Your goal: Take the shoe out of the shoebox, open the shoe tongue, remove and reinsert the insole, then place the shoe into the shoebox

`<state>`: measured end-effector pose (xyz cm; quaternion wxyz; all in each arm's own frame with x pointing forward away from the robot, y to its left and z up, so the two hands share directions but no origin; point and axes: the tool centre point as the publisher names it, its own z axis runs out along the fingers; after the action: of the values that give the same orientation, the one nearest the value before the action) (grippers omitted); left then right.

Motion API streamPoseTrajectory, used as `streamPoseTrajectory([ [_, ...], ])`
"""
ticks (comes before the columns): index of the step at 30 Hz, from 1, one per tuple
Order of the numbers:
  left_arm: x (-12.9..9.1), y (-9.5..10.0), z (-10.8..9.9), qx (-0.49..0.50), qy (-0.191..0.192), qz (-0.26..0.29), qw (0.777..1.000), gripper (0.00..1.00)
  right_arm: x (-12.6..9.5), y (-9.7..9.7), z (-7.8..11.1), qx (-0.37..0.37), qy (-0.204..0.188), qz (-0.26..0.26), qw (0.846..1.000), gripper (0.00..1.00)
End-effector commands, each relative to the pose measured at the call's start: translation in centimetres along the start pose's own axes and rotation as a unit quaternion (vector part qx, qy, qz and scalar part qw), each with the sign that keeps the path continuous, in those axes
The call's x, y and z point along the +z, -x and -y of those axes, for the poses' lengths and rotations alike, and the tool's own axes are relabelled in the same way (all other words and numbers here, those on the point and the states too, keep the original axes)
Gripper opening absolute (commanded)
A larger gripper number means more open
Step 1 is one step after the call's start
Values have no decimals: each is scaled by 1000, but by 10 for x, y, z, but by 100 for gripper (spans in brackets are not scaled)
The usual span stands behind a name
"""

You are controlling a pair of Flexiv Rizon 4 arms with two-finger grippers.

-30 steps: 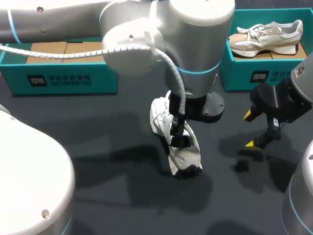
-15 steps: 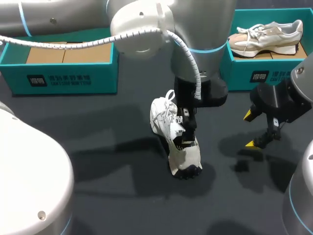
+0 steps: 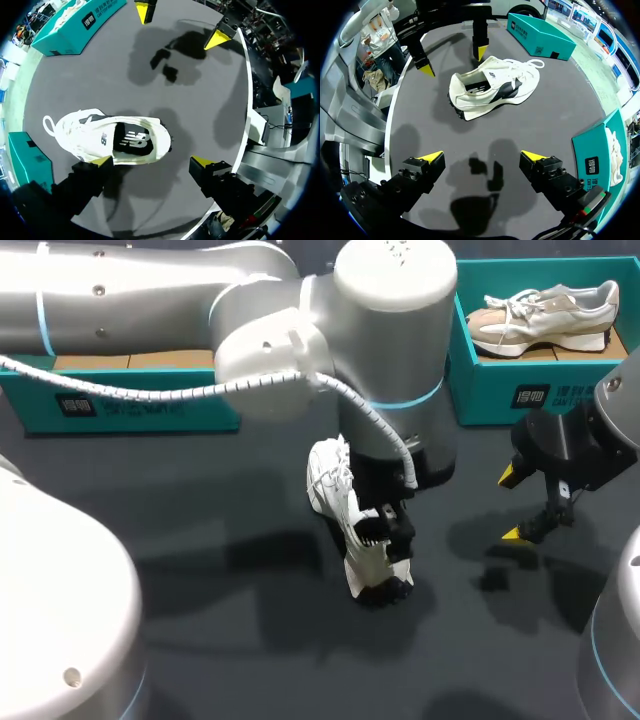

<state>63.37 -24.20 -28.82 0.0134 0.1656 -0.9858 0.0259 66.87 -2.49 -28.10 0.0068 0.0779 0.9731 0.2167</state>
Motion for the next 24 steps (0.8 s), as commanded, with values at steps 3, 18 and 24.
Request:
streamPoseTrajectory([
  [3, 22, -8, -9, 20, -38, 3, 999, 100, 1, -1, 0, 0, -1, 2, 1000, 100],
  [18, 55, -18, 8, 37, -43, 15, 998, 100, 1, -1, 0, 0, -1, 2, 1000, 100],
  [24, 62, -21, 11, 40, -37, 21, 998, 100, 1, -1, 0, 0, -1, 2, 1000, 100],
])
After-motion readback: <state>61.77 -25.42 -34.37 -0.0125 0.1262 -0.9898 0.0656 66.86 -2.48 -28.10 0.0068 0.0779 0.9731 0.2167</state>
